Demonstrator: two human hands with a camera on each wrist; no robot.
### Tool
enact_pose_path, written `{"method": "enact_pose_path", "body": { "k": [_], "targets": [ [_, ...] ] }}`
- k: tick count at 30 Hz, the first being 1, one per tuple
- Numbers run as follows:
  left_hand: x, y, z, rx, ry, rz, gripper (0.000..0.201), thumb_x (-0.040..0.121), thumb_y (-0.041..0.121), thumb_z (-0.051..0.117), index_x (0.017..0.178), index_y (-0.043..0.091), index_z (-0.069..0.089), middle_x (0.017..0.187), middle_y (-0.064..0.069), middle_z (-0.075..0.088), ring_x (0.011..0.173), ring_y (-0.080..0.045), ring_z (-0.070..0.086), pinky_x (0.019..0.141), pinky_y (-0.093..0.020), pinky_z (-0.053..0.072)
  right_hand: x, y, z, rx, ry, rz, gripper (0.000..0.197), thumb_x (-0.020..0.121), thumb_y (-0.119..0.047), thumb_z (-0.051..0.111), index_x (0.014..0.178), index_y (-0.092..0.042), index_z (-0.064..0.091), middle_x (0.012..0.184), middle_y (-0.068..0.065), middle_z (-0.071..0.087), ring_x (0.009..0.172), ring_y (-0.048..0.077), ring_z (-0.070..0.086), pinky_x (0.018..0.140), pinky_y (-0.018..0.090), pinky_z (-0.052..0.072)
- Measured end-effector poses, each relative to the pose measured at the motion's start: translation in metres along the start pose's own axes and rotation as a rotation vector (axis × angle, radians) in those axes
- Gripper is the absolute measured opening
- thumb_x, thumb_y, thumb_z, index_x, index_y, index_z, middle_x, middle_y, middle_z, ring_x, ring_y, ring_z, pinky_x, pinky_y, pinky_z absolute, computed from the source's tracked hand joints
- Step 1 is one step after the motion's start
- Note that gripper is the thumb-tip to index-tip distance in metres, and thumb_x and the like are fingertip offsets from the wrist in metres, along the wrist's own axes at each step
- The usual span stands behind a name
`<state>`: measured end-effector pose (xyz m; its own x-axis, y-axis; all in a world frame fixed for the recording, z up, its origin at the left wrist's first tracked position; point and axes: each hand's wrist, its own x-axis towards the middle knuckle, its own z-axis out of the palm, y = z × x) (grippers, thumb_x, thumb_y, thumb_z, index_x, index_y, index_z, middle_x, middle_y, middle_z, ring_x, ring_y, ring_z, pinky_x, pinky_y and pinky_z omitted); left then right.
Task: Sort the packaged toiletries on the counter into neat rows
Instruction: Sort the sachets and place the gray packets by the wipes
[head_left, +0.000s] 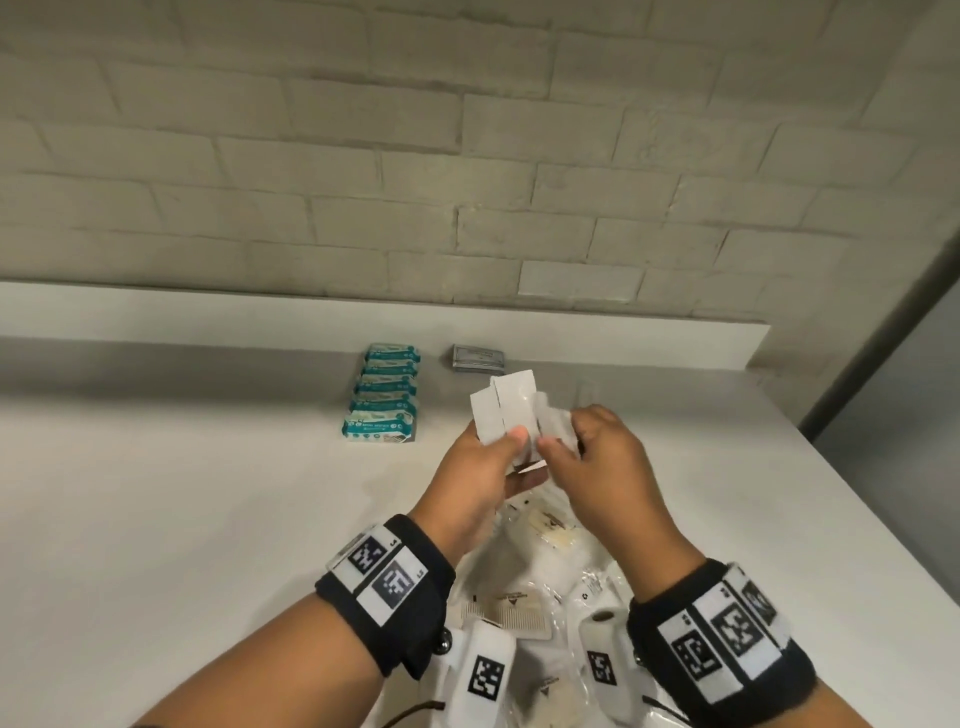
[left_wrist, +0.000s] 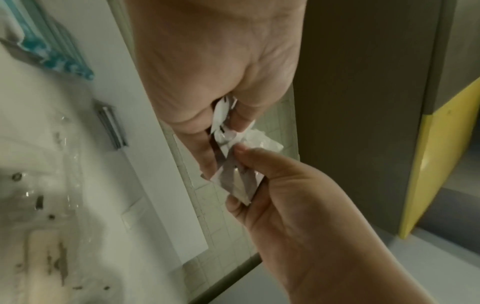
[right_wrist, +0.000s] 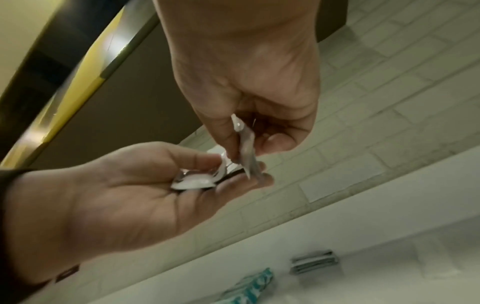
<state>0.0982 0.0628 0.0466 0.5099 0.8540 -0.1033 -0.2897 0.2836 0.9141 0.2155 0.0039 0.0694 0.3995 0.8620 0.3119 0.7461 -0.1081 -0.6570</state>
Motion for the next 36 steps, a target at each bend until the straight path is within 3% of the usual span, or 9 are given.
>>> {"method": "enact_pose_path", "body": {
  "k": [4,10,16,20,24,29,31,33,36],
  "targets": [
    [0.002,0.003,-0.004,-0.293,0.004,-0.094,0.036,0.099,0.017,0.046,0.126,-0.006,0.051,0.113,-0.021,0.064,0.080,-0.025,0.068,0.071,-0.035,0.059,-0.010,-0.002,0.004,0.011,-0.106,-0.068,0.013,0.093,-0.023,0.059,0.100,-0.020,0.069,0.097,-0.008,0.051,0.086,0.010,0.054,0.069,0.011,0.039],
    [-0.004,0.008,-0.009,-0.424,-0.112,-0.153,0.053,0.085,0.040,0.052,0.124,0.004,0.054,0.108,-0.014,0.070,0.083,-0.019,0.070,0.066,-0.025,0.058,-0.020,0.002,0.012,-0.064,-0.118,-0.274,0.029,0.090,-0.010,0.062,0.116,-0.020,0.070,0.112,-0.006,0.055,0.113,0.015,0.053,0.097,0.028,0.045],
    [0.000,0.010,-0.014,-0.382,-0.052,-0.108,0.024,0.101,0.016,0.040,0.113,0.007,0.059,0.115,-0.017,0.069,0.096,-0.026,0.068,0.079,-0.034,0.058,-0.007,0.003,-0.003,0.320,-0.095,0.010,0.010,0.088,-0.013,0.066,0.087,-0.020,0.074,0.092,-0.008,0.058,0.081,0.007,0.058,0.075,0.018,0.046],
    [0.000,0.015,-0.017,-0.307,-0.020,-0.030,0.021,0.101,0.015,0.044,0.110,0.007,0.061,0.104,-0.013,0.073,0.093,-0.023,0.071,0.074,-0.031,0.061,0.003,0.002,-0.018,0.454,0.027,0.030,0.010,0.087,-0.009,0.065,0.085,-0.017,0.070,0.100,-0.008,0.054,0.084,0.003,0.057,0.065,0.004,0.046],
    [-0.004,0.015,-0.013,-0.193,-0.036,0.018,0.017,0.097,0.012,0.051,0.102,0.008,0.067,0.092,-0.007,0.071,0.078,-0.016,0.071,0.074,-0.032,0.060,0.003,-0.007,-0.021,0.442,-0.098,0.012,0.013,0.082,-0.007,0.071,0.090,-0.017,0.072,0.104,-0.008,0.056,0.082,0.003,0.059,0.068,0.012,0.048],
    [-0.010,0.014,-0.008,-0.087,-0.092,-0.058,0.025,0.099,0.025,0.049,0.104,0.008,0.066,0.088,-0.010,0.073,0.068,-0.019,0.070,0.062,-0.028,0.060,-0.002,-0.011,-0.008,0.062,-0.241,0.029,0.051,0.081,-0.012,0.070,0.123,-0.038,0.056,0.099,-0.011,0.055,0.088,0.006,0.056,0.069,0.018,0.043],
    [-0.011,0.015,-0.010,-0.122,-0.099,-0.125,0.029,0.101,0.027,0.044,0.105,0.005,0.063,0.087,-0.013,0.073,0.072,-0.023,0.072,0.059,-0.029,0.060,-0.001,-0.005,-0.009,-0.008,-0.188,0.070,0.030,0.083,-0.016,0.068,0.111,-0.026,0.063,0.094,-0.007,0.057,0.081,0.012,0.056,0.061,0.017,0.039],
    [-0.012,0.018,-0.013,-0.117,-0.121,-0.144,0.030,0.102,0.025,0.041,0.108,0.004,0.062,0.089,-0.014,0.072,0.075,-0.024,0.073,0.059,-0.028,0.059,0.002,0.003,-0.013,0.105,-0.116,0.133,0.010,0.086,-0.018,0.067,0.096,-0.018,0.067,0.087,-0.003,0.065,0.074,0.015,0.061,0.058,0.019,0.040],
    [-0.013,0.019,-0.016,0.001,-0.164,-0.099,0.025,0.097,0.024,0.052,0.113,0.008,0.064,0.094,-0.013,0.074,0.078,-0.023,0.073,0.058,-0.025,0.058,0.004,0.003,-0.022,0.514,-0.122,0.236,0.013,0.087,-0.014,0.067,0.100,-0.015,0.069,0.086,0.002,0.074,0.075,0.015,0.069,0.064,0.025,0.051]
  ]
}}
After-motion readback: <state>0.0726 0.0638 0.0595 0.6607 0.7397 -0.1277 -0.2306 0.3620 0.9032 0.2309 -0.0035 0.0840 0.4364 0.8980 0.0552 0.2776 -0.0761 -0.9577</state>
